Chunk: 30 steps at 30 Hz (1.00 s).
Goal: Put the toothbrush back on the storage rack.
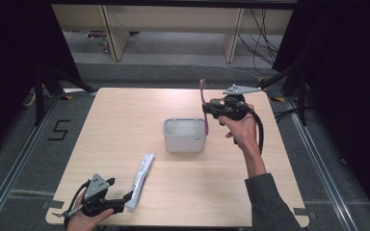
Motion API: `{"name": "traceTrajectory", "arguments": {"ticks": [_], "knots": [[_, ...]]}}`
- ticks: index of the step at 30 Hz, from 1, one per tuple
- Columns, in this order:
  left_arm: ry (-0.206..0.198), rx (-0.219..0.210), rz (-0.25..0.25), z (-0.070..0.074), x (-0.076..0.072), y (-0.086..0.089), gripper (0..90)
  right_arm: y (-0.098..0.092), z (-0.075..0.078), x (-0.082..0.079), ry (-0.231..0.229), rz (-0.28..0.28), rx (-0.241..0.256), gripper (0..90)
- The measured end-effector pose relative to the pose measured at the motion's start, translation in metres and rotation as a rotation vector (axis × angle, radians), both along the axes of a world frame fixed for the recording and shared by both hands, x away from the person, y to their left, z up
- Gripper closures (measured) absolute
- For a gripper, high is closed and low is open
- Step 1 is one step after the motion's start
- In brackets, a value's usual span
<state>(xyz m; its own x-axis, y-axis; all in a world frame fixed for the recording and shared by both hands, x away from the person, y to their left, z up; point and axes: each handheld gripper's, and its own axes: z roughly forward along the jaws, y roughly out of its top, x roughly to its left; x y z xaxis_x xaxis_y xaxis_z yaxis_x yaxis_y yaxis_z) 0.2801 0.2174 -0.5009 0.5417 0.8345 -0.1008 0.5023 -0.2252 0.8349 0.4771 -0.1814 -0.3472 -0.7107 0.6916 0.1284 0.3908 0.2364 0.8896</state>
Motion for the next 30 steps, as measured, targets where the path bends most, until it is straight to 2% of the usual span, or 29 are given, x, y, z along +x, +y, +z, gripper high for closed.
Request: {"name": "traceTrajectory", "arguments": {"ticks": [1,3,7,8,9,16,23,25,27,29,30], "knots": [[0.000,0.002,0.000,0.000,0.000,0.000,16.2,0.002,0.000,0.001,0.023,0.004,0.011,82.3],[0.000,0.001,0.000,0.000,0.000,0.000,16.2,0.004,0.000,0.004,0.017,-0.001,0.003,82.3],[0.000,0.001,-0.001,0.000,0.000,0.000,16.2,0.007,-0.002,0.009,0.024,-0.014,0.017,82.3],[0.001,0.001,-0.001,0.000,0.000,0.000,16.2,0.007,-0.004,0.012,0.010,-0.015,-0.003,82.3],[0.002,0.002,-0.002,0.000,0.000,0.000,16.2,0.008,-0.005,0.012,0.036,-0.012,0.012,82.3],[0.002,0.006,-0.011,0.000,0.000,0.000,16.2,0.009,-0.012,0.021,0.025,-0.030,0.023,82.3],[0.007,0.010,-0.019,-0.001,0.000,0.000,16.2,0.012,-0.020,0.026,0.051,-0.069,0.015,82.3],[0.006,0.011,-0.018,0.000,0.000,0.001,16.2,0.013,-0.021,0.027,0.031,-0.069,-0.003,82.3],[0.005,0.010,-0.020,0.000,0.000,0.001,16.2,0.014,-0.025,0.028,0.027,-0.071,0.004,82.3],[0.005,0.013,-0.015,0.000,0.000,0.001,16.2,0.016,-0.028,0.028,0.047,-0.081,0.008,82.3],[0.007,0.017,-0.012,0.000,0.000,0.000,16.2,0.016,-0.031,0.029,0.026,-0.084,-0.009,82.2]]}}
